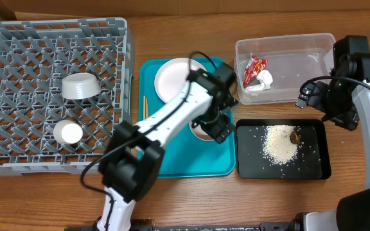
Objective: Sort waste into correct bins and load items into the dishwasher
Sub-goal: 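Reach the left gripper to the pink bowl on the teal tray, then lift the pink bowl and set it tilted in the rack's back row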
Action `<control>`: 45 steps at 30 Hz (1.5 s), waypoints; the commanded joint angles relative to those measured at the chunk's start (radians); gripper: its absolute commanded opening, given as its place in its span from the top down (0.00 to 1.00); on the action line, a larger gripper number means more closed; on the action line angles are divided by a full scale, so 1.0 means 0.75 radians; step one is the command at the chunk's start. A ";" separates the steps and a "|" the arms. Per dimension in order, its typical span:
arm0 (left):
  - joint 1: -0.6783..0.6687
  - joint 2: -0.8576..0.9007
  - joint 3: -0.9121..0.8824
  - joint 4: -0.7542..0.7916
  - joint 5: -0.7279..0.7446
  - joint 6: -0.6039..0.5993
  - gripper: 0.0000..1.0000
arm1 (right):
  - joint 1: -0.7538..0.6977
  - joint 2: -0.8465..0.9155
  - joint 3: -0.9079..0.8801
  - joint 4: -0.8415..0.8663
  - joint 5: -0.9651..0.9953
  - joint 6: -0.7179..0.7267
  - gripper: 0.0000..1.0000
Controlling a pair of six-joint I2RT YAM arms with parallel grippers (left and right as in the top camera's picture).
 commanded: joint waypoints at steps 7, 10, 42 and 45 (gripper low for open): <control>-0.043 0.090 0.012 -0.016 -0.119 -0.027 0.92 | 0.001 -0.023 0.008 0.006 0.004 0.016 0.00; -0.032 0.062 0.032 -0.027 -0.123 -0.060 0.96 | 0.001 -0.023 0.008 0.003 0.004 0.015 0.00; 1.337 -0.187 0.228 0.379 1.221 0.240 0.96 | 0.001 -0.023 0.008 0.002 0.004 0.014 0.00; 1.350 -0.102 0.228 0.475 1.217 0.240 0.96 | 0.001 -0.023 0.008 0.002 0.004 0.009 0.00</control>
